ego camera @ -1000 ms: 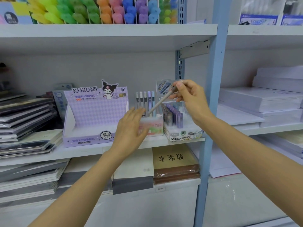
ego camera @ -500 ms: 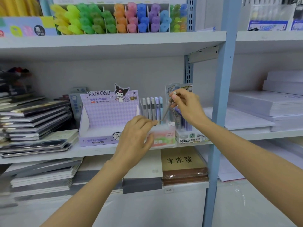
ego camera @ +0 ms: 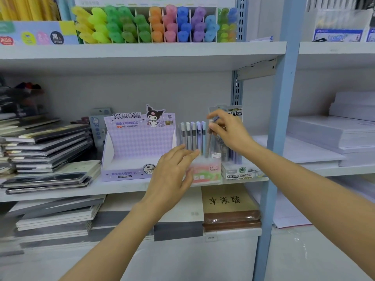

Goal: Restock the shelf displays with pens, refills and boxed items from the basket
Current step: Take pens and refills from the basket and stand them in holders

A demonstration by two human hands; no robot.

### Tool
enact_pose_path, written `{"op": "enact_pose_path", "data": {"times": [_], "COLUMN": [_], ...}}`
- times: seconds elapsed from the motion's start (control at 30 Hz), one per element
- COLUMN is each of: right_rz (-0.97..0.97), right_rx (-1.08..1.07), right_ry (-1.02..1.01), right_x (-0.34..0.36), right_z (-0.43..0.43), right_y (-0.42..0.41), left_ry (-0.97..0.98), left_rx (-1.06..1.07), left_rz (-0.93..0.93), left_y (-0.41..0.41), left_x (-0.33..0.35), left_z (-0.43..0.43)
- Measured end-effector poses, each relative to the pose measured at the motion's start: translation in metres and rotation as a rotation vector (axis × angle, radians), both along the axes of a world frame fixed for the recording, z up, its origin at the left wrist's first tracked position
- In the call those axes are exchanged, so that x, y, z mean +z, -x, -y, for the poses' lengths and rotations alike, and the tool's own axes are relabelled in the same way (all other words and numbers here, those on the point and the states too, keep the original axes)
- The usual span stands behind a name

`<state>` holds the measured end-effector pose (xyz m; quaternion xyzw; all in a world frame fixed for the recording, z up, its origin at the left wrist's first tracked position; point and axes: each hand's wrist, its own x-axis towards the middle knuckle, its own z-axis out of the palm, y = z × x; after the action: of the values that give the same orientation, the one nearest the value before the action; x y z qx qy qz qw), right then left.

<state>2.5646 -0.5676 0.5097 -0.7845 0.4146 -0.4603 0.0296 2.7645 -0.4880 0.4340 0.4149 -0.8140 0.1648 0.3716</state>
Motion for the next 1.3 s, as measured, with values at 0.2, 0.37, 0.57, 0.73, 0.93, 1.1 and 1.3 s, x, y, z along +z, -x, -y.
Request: {"op": "enact_pose_path", "data": {"times": [0.2, 0.37, 0.57, 0.73, 0.93, 1.1, 1.3], "right_rz": [0.037, -0.125, 0.156, 0.115, -0.160, -0.391, -0.636], "right_rx": [-0.081, -0.140, -0.018, 0.347, 0.447, 0.413, 0.311], "right_ry": [0.041, -0.097, 0.213, 0.185, -0.345, -0.751, -1.067], "right_x": [-0.004, -0.005, -0.028, -0.093, -0.264, -0.404, -0.505], "right_z": [0.010, 0.011, -0.033, -0.089, -0.106, -0.109, -0.117], "right_y": [-0.004, -0.005, -0.022, -0.069, -0.118, -0.131, -0.133], "left_ry": [-0.007, 0.002, -0.045, 0.102, -0.237, -0.752, -1.240], "left_rx": [0.019, 0.073, 0.066, 0.092, 0.240, 0.394, 0.562], "left_rz": [0.015, 0.062, 0.072, -0.191, -0.226, -0.110, 0.067], "left_y": [0.002, 0.004, -0.001, -0.028, -0.082, -0.123, -0.144], "left_x": [-0.002, -0.003, -0.010, -0.070, -0.230, -0.357, -0.432], "left_z": [0.002, 0.006, 0.006, -0.015, -0.051, -0.092, -0.125]}}
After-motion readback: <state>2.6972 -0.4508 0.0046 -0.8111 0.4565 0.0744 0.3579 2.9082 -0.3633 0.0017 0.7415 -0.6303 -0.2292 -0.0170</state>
